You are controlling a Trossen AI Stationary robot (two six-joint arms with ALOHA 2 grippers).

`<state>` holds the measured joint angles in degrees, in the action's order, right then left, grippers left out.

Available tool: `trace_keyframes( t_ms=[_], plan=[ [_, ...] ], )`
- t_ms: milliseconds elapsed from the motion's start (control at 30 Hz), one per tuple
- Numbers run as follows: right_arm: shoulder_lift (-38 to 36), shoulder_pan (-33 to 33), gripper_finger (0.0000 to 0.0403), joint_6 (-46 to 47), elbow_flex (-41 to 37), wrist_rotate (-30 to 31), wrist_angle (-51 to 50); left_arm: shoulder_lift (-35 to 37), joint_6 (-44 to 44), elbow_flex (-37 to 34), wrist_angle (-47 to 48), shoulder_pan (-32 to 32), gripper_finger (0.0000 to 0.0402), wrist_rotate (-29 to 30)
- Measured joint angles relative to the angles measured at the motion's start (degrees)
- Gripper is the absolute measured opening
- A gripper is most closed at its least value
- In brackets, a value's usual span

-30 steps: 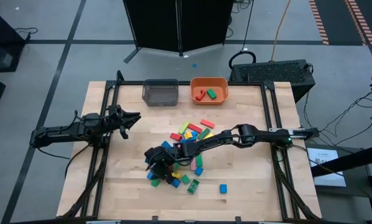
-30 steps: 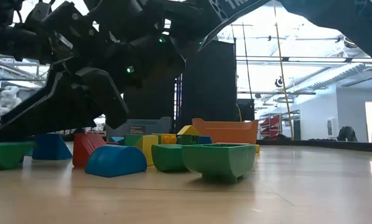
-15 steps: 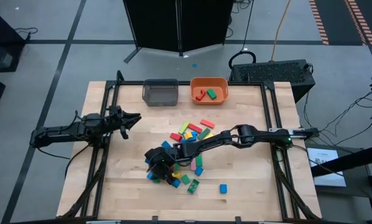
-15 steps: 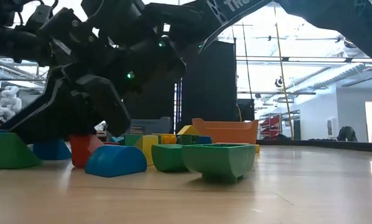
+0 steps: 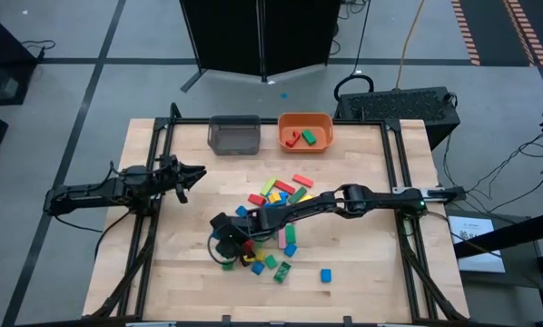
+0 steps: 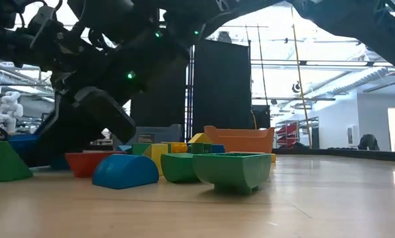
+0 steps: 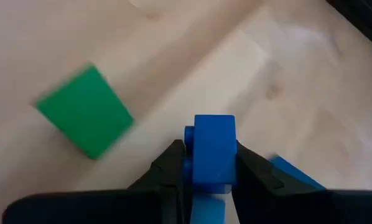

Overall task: Sort blocks by size
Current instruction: Put the small blue game piece into the black bin

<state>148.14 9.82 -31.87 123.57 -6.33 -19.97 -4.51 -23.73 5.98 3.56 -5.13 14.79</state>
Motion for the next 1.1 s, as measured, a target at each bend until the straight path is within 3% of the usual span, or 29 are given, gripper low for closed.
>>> trace_keyframes(
  t_ms=[233, 333, 600, 800, 967, 1100],
  plan=[
    [-0.5, -2.07, 0.0077, 6.21, 11.35, 3.25, -8.19, 0.0, -0.02, 0.0, -0.08, 0.0, 0.0095, -0.01],
    [-3.23, -4.67, 0.0077, 10.73, 10.13, 3.84, -8.8, 0.05, -0.02, 0.0, -0.21, 0.0, 0.0095, -0.04],
    [-4.85, -15.11, 0.0077, 21.35, 10.25, 11.39, -23.06, 0.46, 0.0, -0.04, -3.62, 0.0, 0.0095, 0.33],
    [-4.96, -21.53, 0.0077, 23.5, 10.26, 11.08, -21.84, 0.57, 0.02, -0.04, -3.4, 0.0, 0.0095, 0.56],
    [-5.59, -24.83, 0.0077, 23.49, 11.43, 11.34, -18.01, 0.59, -0.01, -0.04, -3.49, 0.0, 0.0095, 4.78],
    [-7.07, -26.27, 0.0077, 23.46, 11.44, 10.96, -14.88, 0.73, -4.5, -0.04, -1.87, 0.0, 0.0095, 13.83]
  ],
)
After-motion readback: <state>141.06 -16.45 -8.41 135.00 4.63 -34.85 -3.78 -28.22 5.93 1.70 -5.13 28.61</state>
